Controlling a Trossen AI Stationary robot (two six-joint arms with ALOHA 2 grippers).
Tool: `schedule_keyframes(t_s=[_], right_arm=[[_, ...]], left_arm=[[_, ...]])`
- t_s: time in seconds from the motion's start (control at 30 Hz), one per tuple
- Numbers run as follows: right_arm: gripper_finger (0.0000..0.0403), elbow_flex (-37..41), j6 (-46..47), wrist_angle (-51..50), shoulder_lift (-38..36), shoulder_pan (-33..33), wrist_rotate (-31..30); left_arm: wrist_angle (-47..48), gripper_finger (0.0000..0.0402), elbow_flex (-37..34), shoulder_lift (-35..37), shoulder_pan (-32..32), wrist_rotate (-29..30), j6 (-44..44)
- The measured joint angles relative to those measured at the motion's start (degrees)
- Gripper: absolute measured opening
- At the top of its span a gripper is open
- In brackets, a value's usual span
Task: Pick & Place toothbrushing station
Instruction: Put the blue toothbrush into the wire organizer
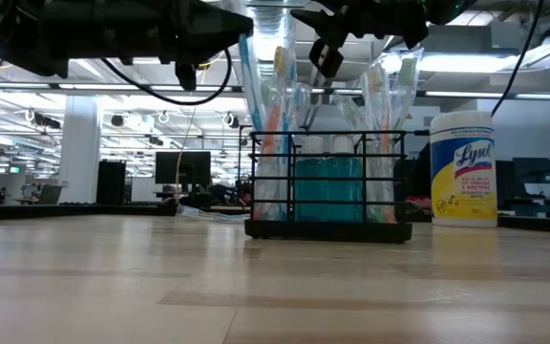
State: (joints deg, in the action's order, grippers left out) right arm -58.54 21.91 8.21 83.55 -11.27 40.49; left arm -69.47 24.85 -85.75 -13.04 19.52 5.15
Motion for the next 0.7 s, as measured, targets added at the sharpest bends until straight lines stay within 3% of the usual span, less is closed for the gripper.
schedule_keyframes(t_s=[0.7], right_arm=[[0.0093, 0.0, -1.5, 0.1, 0.0, 0.0, 0.0]], left_arm=[[-0.2, 0.0012, 1.1, -6.3, 0.4, -0.1, 1.3]])
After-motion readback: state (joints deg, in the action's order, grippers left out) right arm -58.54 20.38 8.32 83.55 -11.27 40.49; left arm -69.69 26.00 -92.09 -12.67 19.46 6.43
